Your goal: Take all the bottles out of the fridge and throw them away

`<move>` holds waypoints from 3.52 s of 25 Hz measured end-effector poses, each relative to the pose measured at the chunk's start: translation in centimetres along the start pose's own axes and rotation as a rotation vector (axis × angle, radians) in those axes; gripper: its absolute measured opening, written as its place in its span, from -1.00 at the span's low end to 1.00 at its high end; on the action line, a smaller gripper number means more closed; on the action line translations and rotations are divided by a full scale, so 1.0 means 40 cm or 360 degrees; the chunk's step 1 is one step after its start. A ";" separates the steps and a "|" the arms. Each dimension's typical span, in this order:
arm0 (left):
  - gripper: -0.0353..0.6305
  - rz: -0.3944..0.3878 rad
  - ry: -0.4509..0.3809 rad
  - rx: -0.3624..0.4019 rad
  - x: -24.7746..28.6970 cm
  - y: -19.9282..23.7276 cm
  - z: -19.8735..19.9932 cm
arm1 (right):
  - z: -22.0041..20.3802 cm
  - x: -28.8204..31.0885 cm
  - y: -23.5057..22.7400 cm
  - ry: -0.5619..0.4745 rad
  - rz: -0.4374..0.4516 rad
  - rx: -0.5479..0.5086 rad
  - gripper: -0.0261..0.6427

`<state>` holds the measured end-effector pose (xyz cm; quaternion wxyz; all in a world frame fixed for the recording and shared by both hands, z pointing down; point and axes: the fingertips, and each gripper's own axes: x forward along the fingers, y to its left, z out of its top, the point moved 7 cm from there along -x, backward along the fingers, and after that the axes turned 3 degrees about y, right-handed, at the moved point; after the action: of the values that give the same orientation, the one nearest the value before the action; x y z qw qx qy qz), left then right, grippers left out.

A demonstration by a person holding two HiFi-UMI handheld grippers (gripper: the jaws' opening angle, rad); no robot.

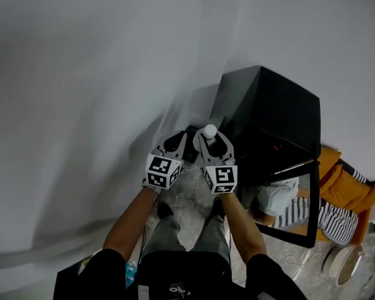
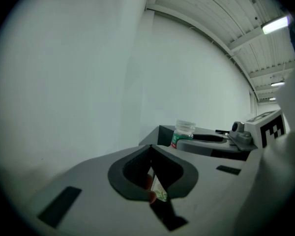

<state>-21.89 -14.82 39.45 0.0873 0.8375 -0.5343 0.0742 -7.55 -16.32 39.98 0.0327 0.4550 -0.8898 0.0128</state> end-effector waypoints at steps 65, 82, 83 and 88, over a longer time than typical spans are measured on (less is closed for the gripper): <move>-0.88 0.0153 0.0521 -0.0354 0.526 0.295 -1.170 | -1.419 0.549 -0.127 0.0746 0.0089 0.0162 -0.37; -0.88 0.0096 0.0507 -0.0413 0.387 0.180 -0.929 | -1.059 0.347 -0.157 0.0683 -0.0059 0.0255 -0.79; -0.88 0.0079 0.0508 -0.0404 0.360 0.167 -0.894 | -1.017 0.323 -0.147 0.0681 -0.0076 0.0257 -0.83; -0.88 0.0002 0.0484 -0.0336 0.250 0.134 -0.743 | -0.858 0.243 -0.094 0.0673 -0.0145 0.0234 -0.87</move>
<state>-23.48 -19.16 70.92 0.2546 0.8024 -0.5203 0.1435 -8.56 -24.58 74.88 0.1857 0.4830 -0.8384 0.1713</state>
